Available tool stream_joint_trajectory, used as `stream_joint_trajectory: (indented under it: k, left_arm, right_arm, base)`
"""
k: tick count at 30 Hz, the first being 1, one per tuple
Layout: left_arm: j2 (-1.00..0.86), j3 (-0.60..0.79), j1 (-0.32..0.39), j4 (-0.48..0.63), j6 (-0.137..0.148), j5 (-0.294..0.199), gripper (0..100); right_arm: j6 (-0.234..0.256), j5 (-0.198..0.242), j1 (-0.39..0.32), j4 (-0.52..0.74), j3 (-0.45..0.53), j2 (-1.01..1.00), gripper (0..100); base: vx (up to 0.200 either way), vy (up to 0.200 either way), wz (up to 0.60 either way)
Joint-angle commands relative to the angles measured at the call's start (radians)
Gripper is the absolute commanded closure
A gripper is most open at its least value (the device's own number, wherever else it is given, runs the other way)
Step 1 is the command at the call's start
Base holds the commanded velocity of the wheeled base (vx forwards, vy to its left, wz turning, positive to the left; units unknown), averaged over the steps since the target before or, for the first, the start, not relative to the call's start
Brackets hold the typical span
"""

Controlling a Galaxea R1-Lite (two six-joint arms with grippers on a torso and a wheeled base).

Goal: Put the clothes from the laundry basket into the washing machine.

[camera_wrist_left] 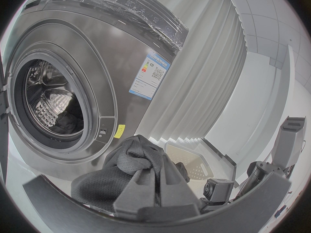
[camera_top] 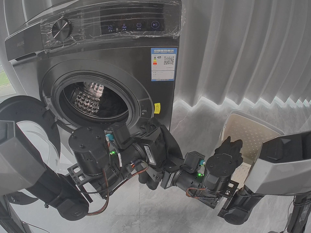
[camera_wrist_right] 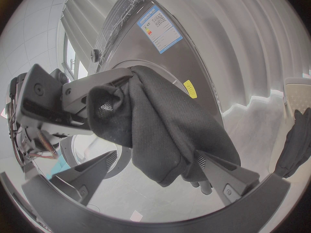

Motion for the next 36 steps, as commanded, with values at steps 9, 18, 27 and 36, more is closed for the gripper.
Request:
stream_joint_trajectory:
  k: [9,18,27,36]
  left_arm:
    - [0.009,-0.002,0.005,-0.005,0.000,0.000,100]
    - [0.009,0.011,0.006,-0.003,0.001,-0.001,0]
    - [0.006,0.008,0.040,-0.014,0.001,0.000,0]
    - [-0.010,0.021,0.061,-0.024,-0.005,-0.001,0]
  right_arm:
    - [0.001,-0.006,-0.001,0.000,-0.009,0.019,100]
    - [-0.002,-0.008,-0.001,0.000,0.038,-0.016,100]
    - [-0.007,-0.006,0.011,0.000,0.109,-0.138,100]
    - [-0.013,-0.002,-0.032,0.001,0.120,-0.245,100]
  base:
    - [0.000,0.000,0.00]
    - [0.000,0.000,0.00]
    - [0.000,0.000,0.00]
    - [0.000,0.000,0.00]
